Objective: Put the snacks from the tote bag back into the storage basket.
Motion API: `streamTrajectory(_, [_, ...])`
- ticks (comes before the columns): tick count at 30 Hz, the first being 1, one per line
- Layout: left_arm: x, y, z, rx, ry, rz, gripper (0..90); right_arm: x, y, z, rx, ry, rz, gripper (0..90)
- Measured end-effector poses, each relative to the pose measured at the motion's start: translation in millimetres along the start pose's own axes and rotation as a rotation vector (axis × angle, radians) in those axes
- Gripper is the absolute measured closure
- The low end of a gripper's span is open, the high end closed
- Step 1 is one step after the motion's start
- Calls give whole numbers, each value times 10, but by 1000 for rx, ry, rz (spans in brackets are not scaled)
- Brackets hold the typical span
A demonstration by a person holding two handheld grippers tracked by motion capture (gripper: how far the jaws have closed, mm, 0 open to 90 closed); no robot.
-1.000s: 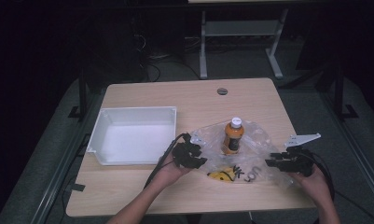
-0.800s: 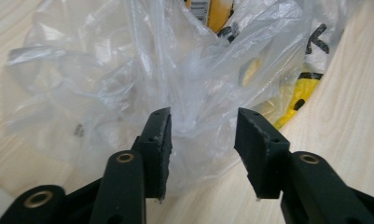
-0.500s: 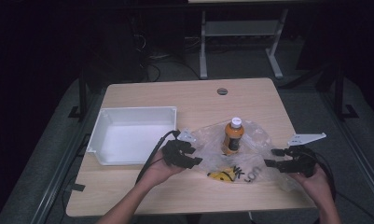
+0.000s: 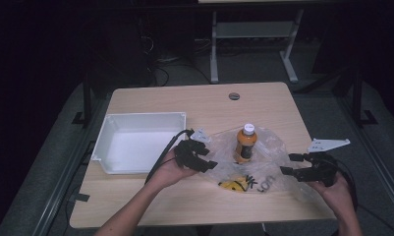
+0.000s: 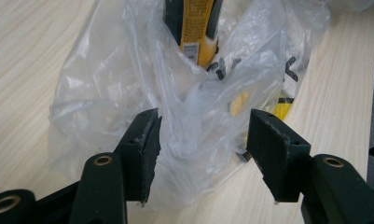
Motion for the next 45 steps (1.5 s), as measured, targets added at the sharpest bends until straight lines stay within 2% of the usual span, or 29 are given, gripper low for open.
streamTrajectory(2, [54,-10,-12,-7,21,-3,413,9,-2,-14,-1,9,0,315])
streamTrajectory(6, [135,-28,-20,-8,25,0,395,22,-10,-28,-3,14,-1,303])
streamTrajectory(8, [191,-37,-15,0,26,16,390,24,-14,-34,-6,16,-4,298])
streamTrajectory(12, [310,-22,-7,-15,24,36,372,32,-20,-54,-8,23,-7,291])
streamTrajectory(15, [419,-27,-7,-20,26,68,366,45,-21,-83,-10,34,-3,288])
streamTrajectory(17, [474,-18,9,-26,32,71,361,46,-17,-95,-12,37,-8,286])
streamTrajectory(18, [494,-24,16,-29,27,90,361,45,-13,-97,-13,39,-12,287])
streamTrajectory(27, [637,-81,123,-30,6,113,347,31,12,-131,-17,44,-5,284])
streamTrajectory(34, [781,-115,172,-53,16,119,339,40,4,-120,-14,46,-9,283])
streamTrajectory(36, [826,-128,173,-59,15,141,325,41,12,-125,-18,45,-12,281])
streamTrajectory(39, [899,-114,195,-80,29,134,313,44,17,-140,-14,54,-6,276])
streamTrajectory(40, [920,-122,195,-86,28,151,309,41,22,-144,-17,53,-4,275])
streamTrajectory(41, [942,-116,205,-93,33,143,309,40,28,-146,-18,53,-5,275])
streamTrajectory(45, [1009,-124,239,-98,24,164,299,45,27,-140,-14,58,-4,274])
Point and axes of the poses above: each handheld gripper's, and its own axes: z roughly forward along the jaws, x roughly out of its top, y roughly to its right, the point moved 7 cm from there along z, roughly forward along the jaws, and after that the axes turned 6 degrees about z, right-handed, at the moved point
